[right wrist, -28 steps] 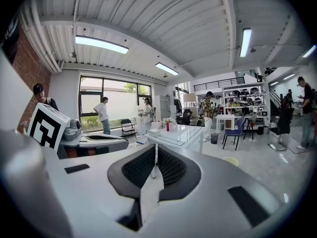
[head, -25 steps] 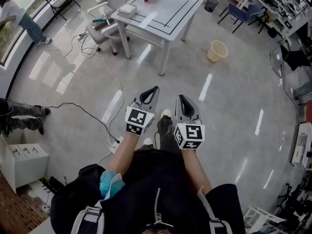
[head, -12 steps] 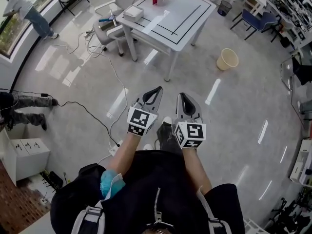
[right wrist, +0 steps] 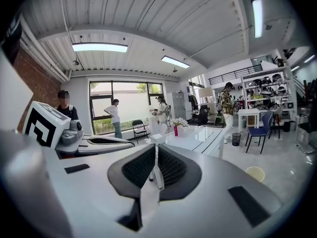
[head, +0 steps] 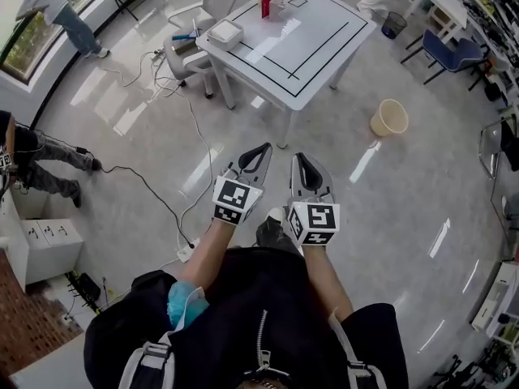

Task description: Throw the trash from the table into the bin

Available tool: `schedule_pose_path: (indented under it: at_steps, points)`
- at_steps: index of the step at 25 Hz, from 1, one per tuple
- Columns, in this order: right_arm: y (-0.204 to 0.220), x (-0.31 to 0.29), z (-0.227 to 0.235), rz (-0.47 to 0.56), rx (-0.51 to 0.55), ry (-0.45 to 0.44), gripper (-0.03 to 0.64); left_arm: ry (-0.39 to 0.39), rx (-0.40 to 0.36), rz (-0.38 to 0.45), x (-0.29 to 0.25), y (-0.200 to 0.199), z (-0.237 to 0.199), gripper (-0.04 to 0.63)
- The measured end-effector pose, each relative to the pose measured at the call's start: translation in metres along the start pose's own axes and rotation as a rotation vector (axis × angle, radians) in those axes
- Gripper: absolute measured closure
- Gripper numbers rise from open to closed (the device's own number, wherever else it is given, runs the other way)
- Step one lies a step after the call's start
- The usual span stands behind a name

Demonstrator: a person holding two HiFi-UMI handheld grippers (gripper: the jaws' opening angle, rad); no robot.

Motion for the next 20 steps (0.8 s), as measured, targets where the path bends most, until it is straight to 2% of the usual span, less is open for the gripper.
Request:
schedule_pose_path:
  at_steps: [6,13,20]
  points:
    - [-0.011,-0.03,0.036,-0.004,0.01,-0.056,0.604,-0.054,0.007,0.002,-0.035,-0.012,-0.007,0.591]
    - [-0.014,-0.051,0.052,-0.016,0.015,-0.09,0.604,-0.094,0.021,-0.002,-0.054,-0.013,-0.018,0.591]
    - [-0.02,-0.071,0.063,-0.013,0.014,-0.092,0.604,-0.092,0.018,0.0,-0.074,-0.019,-0.03,0.591]
Point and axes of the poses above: the fingertips, and each gripper's own axes: x backward along the fingers, z to its right, y out of its underside, the point moved 10 cm from there along x, backward along the fingers
